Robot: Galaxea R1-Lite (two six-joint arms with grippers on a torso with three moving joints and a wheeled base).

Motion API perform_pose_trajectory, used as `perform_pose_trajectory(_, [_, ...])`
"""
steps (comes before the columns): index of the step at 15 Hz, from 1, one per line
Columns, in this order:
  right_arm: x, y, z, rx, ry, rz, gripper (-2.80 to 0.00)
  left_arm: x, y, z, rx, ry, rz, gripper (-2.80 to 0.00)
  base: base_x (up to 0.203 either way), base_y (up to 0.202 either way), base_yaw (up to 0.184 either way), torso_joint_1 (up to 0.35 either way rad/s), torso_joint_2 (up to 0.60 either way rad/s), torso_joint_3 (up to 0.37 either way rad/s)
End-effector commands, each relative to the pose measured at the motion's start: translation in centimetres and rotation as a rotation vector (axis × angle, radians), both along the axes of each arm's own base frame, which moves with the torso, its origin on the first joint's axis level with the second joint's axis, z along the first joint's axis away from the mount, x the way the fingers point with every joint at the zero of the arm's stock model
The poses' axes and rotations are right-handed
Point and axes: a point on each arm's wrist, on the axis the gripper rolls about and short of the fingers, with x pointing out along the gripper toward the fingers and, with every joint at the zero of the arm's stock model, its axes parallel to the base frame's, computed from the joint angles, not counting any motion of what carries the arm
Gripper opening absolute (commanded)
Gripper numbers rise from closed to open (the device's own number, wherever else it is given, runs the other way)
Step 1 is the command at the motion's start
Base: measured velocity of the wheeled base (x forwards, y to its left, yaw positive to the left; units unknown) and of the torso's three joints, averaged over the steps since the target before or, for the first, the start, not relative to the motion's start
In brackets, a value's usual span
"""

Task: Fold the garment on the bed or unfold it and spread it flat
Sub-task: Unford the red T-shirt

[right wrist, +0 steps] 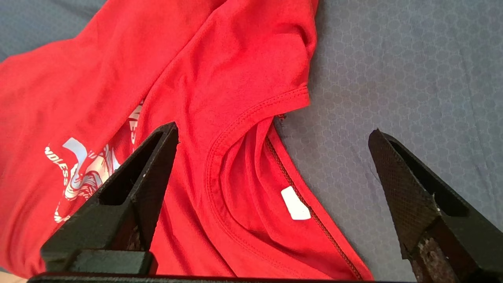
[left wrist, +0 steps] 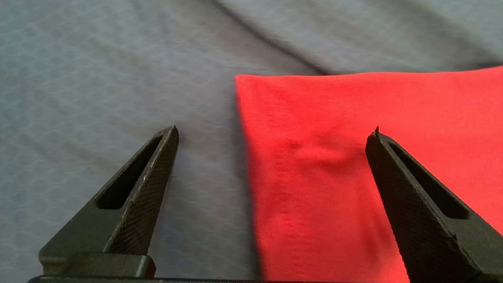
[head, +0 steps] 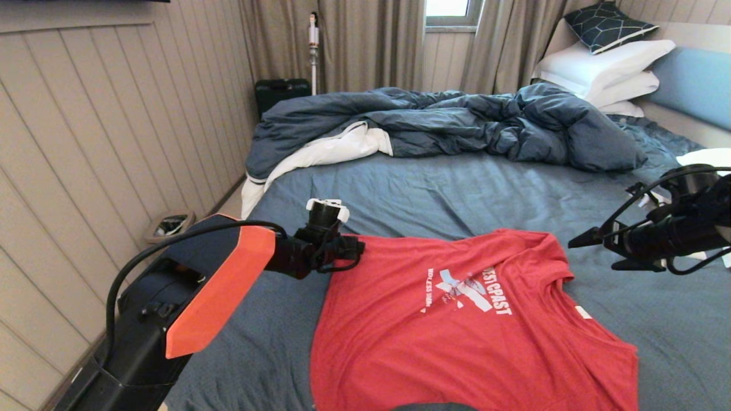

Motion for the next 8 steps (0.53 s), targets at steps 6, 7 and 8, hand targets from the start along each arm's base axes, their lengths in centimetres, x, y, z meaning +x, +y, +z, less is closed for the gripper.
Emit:
perform_pose_trajectory(6, [0.0, 0.1, 0.3, -0.003, -0.016, 0.003, 0.00, 0.4, 0.1, -1.5, 0.074, -0.045, 0.061, 0.00, 0.000, 0.000, 0.000, 0.000, 0.00, 0.000])
perform_pose_trajectory(7, [0.0, 0.1, 0.3, -0.004, -0.019, 0.002, 0.00, 0.5, 0.1, -1.6, 0.076, -0.046, 0.064, 0.00, 0.000, 0.000, 0.000, 0.000, 0.00, 0.000])
perform_pose_trajectory(8, [0.0, 0.2, 0.3, -0.003, -0.018, 0.004, 0.00, 0.4, 0.1, -1.6, 0.077, -0.045, 0.064, -2.80, 0.000, 0.000, 0.000, 0.000, 0.00, 0.000])
